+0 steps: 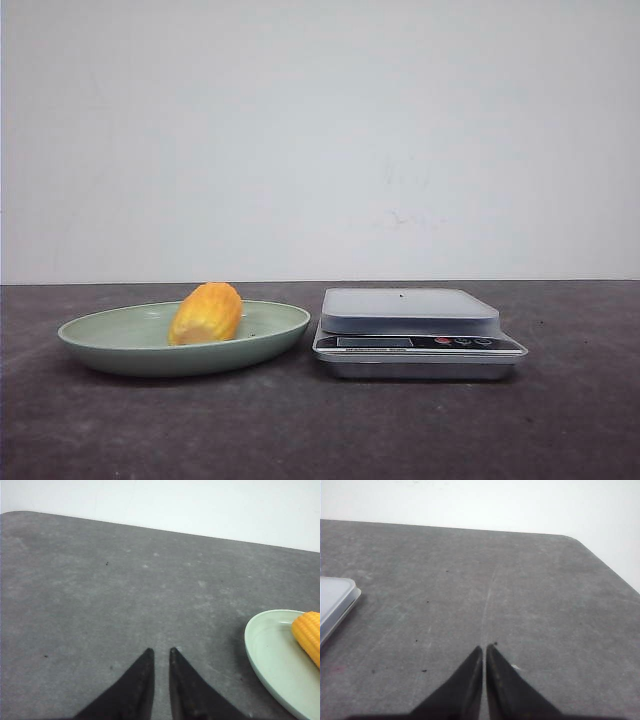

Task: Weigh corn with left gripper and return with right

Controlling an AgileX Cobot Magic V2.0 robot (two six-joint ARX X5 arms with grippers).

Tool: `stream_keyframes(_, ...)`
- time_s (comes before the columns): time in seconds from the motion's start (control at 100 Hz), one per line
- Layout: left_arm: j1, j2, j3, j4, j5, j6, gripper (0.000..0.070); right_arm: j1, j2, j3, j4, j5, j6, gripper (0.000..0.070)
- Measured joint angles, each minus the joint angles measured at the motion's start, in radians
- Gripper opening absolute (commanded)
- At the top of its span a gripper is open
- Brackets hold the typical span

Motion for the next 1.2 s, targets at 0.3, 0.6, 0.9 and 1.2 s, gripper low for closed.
stream_keyframes(0.3,0.000,0.000,0.000,0.000,0.000,0.000,0.0017,0.000,0.000,0.000,0.000,0.000,0.000,0.0006)
stream_keyframes(0.6,0.000,0.000,0.000,0.000,0.000,0.000,0.0017,0.000,0.000,0.000,0.000,0.000,0.000,0.0005)
stream_keyframes(0.9,0.000,0.000,0.000,0.000,0.001,-0.011,0.0017,0.000,0.000,0.000,-0.002,-0.014,0.023,0.0005)
stream_keyframes(1.2,0.000,0.000,0.000,0.000,0.003,-0.094,0.0013,0.000,0.000,0.000,-0.002,-0.048,0.142,0.0004)
